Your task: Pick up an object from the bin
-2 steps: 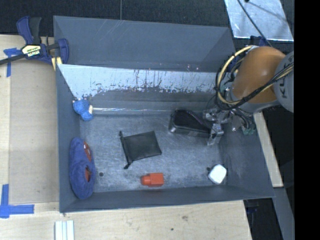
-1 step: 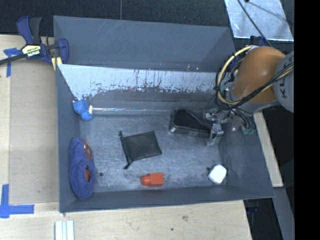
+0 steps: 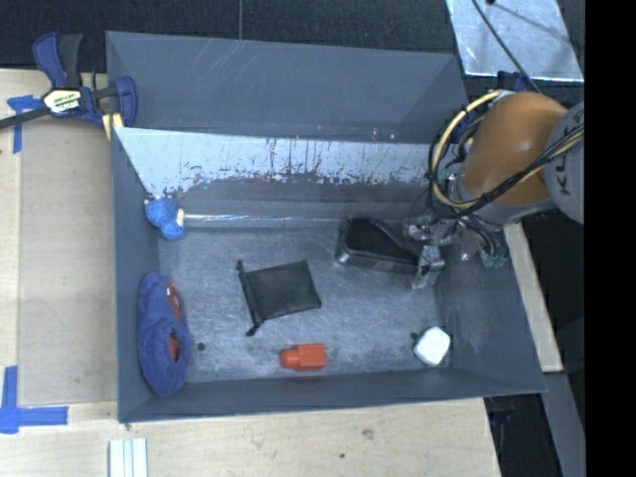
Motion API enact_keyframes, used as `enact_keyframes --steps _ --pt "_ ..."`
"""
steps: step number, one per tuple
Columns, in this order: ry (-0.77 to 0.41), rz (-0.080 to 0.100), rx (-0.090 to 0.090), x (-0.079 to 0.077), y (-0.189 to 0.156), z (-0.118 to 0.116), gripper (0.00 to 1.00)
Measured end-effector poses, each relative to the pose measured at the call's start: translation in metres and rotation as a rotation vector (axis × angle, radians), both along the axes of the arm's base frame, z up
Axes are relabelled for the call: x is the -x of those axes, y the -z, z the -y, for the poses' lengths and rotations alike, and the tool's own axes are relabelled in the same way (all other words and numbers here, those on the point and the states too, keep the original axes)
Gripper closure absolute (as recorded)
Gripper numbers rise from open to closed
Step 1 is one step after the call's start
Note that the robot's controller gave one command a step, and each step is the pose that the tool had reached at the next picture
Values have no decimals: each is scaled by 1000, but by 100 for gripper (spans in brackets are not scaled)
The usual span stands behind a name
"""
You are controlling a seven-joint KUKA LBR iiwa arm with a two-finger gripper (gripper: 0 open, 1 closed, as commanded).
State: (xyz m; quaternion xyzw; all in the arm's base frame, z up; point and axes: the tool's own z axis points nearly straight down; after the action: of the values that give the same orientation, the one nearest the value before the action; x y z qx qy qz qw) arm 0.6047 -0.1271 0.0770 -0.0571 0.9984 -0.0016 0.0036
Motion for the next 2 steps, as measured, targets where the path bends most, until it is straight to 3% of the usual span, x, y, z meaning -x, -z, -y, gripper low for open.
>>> enact_keyframes --steps 2 --pt "0 0 0 0 0 0 100"
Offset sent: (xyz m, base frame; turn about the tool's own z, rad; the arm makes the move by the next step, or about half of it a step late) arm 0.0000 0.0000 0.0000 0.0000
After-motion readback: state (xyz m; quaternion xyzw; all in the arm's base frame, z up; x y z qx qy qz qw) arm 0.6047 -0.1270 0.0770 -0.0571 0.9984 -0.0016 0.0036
